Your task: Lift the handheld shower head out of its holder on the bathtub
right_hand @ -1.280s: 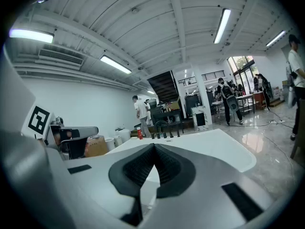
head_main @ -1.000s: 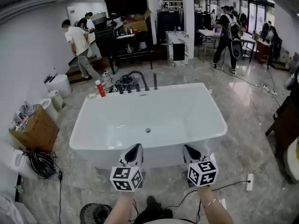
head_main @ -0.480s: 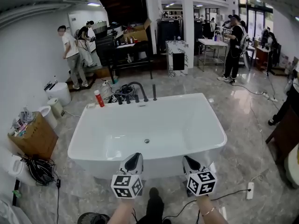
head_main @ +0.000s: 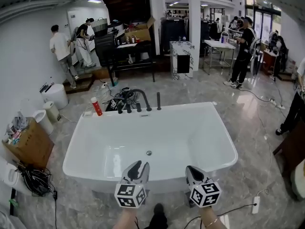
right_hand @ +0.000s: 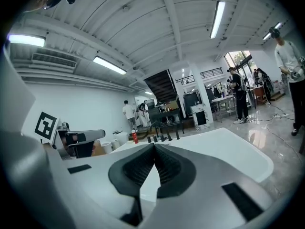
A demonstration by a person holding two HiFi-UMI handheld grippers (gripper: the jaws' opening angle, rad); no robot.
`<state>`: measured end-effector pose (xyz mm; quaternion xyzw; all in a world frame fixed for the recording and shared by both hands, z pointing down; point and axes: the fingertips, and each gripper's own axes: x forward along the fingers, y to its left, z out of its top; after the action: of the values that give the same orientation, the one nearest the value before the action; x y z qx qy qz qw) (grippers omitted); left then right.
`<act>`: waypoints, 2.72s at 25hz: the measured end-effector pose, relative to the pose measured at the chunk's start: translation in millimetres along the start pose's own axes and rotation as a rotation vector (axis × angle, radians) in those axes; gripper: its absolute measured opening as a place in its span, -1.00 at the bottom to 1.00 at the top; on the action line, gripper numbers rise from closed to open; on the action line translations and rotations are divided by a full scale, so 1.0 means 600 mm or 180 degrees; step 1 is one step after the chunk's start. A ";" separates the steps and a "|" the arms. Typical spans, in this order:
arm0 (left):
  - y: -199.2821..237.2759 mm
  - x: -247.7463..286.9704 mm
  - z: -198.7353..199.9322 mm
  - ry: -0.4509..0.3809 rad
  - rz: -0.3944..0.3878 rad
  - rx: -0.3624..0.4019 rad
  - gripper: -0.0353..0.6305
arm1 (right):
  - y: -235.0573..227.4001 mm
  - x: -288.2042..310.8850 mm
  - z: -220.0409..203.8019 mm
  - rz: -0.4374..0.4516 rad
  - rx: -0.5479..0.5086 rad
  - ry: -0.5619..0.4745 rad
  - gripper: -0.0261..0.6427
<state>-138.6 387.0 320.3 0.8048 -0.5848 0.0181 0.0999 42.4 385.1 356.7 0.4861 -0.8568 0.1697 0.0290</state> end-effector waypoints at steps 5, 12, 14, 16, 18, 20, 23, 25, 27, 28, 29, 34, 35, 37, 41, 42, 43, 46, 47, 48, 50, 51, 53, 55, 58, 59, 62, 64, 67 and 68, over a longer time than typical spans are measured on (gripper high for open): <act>0.116 0.159 0.027 0.0100 -0.0022 -0.0022 -0.46 | -0.033 0.187 0.043 -0.0033 0.0056 0.0085 -0.90; 0.235 0.376 0.058 0.0211 -0.0072 -0.0044 -0.41 | -0.105 0.411 0.101 -0.0076 0.0108 0.0156 -0.90; 0.258 0.421 0.059 0.0231 -0.0088 -0.0051 -0.39 | -0.122 0.456 0.103 -0.0093 0.0140 0.0168 -0.90; 0.273 0.459 0.061 0.0245 -0.0108 -0.0041 -0.37 | -0.139 0.489 0.105 -0.0117 0.0162 0.0186 -0.90; 0.285 0.491 0.064 0.0252 -0.0117 -0.0042 -0.35 | -0.154 0.516 0.107 -0.0136 0.0182 0.0211 -0.90; 0.296 0.516 0.066 0.0257 -0.0126 -0.0042 -0.34 | -0.166 0.535 0.108 -0.0151 0.0202 0.0232 -0.90; 0.302 0.547 0.063 0.0262 -0.0142 -0.0024 -0.33 | -0.184 0.553 0.104 -0.0165 0.0214 0.0263 -0.90; 0.303 0.571 0.064 0.0251 -0.0144 -0.0012 -0.32 | -0.198 0.566 0.102 -0.0157 0.0220 0.0280 -0.90; 0.306 0.599 0.069 0.0247 -0.0141 0.0010 -0.32 | -0.212 0.586 0.106 -0.0136 0.0222 0.0293 -0.90; 0.308 0.617 0.073 0.0251 -0.0133 0.0021 -0.32 | -0.219 0.599 0.111 -0.0118 0.0222 0.0301 -0.90; 0.312 0.638 0.077 0.0258 -0.0120 0.0028 -0.32 | -0.229 0.616 0.118 -0.0095 0.0222 0.0309 -0.90; 0.335 0.779 0.084 0.0336 0.0005 0.0000 -0.31 | -0.314 0.726 0.159 0.0031 0.0240 0.0353 -0.90; 0.337 0.814 0.078 0.0362 0.0035 -0.0014 -0.31 | -0.340 0.752 0.164 0.0060 0.0242 0.0366 -0.90; 0.342 0.890 0.061 0.0414 0.0103 -0.0035 -0.30 | -0.396 0.804 0.173 0.0131 0.0239 0.0400 -0.90; 0.349 1.041 0.030 0.0478 0.0251 -0.0046 -0.29 | -0.515 0.901 0.185 0.0248 0.0228 0.0479 -0.90; 0.354 1.079 0.020 0.0489 0.0276 -0.0043 -0.29 | -0.543 0.927 0.182 0.0268 0.0226 0.0494 -0.90; 0.361 1.118 0.007 0.0499 0.0294 -0.0039 -0.29 | -0.569 0.955 0.177 0.0287 0.0223 0.0504 -0.90; 0.390 1.238 -0.032 0.0518 0.0327 -0.0018 -0.29 | -0.644 1.050 0.155 0.0326 0.0215 0.0534 -0.90; 0.397 1.278 -0.042 0.0529 0.0343 -0.0009 -0.29 | -0.670 1.079 0.151 0.0333 0.0219 0.0549 -0.90; 0.401 1.316 -0.050 0.0544 0.0361 0.0001 -0.29 | -0.696 1.104 0.149 0.0335 0.0227 0.0565 -0.90; 0.406 1.392 -0.065 0.0579 0.0388 0.0031 -0.29 | -0.746 1.147 0.149 0.0331 0.0246 0.0589 -0.90; 0.410 1.429 -0.074 0.0594 0.0398 0.0048 -0.29 | -0.769 1.169 0.148 0.0327 0.0250 0.0595 -0.90; 0.428 1.491 -0.097 0.0621 0.0414 0.0072 -0.29 | -0.803 1.211 0.139 0.0316 0.0257 0.0595 -0.90; 0.457 1.536 -0.126 0.0642 0.0416 0.0084 -0.29 | -0.821 1.253 0.116 0.0292 0.0267 0.0587 -0.90; 0.528 1.606 -0.193 0.0641 0.0396 0.0123 -0.29 | -0.839 1.341 0.049 0.0245 0.0264 0.0574 -0.90; 0.552 1.629 -0.214 0.0635 0.0388 0.0137 -0.28 | -0.845 1.370 0.026 0.0230 0.0256 0.0571 -0.90; 0.591 1.683 -0.246 0.0626 0.0366 0.0165 -0.27 | -0.859 1.422 -0.011 0.0190 0.0234 0.0590 -0.90; 0.604 1.710 -0.252 0.0631 0.0355 0.0174 -0.27 | -0.863 1.441 -0.020 0.0178 0.0226 0.0605 -0.90; 0.618 1.750 -0.261 0.0648 0.0329 0.0178 -0.25 | -0.868 1.464 -0.029 0.0170 0.0220 0.0612 -0.90; 0.621 1.763 -0.265 0.0655 0.0318 0.0180 -0.25 | -0.870 1.471 -0.034 0.0165 0.0220 0.0614 -0.90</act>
<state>-143.5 -686.2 682.7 0.7710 -0.6101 0.1221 0.1356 15.8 -580.1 702.5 0.4458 -0.8560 0.2459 0.0902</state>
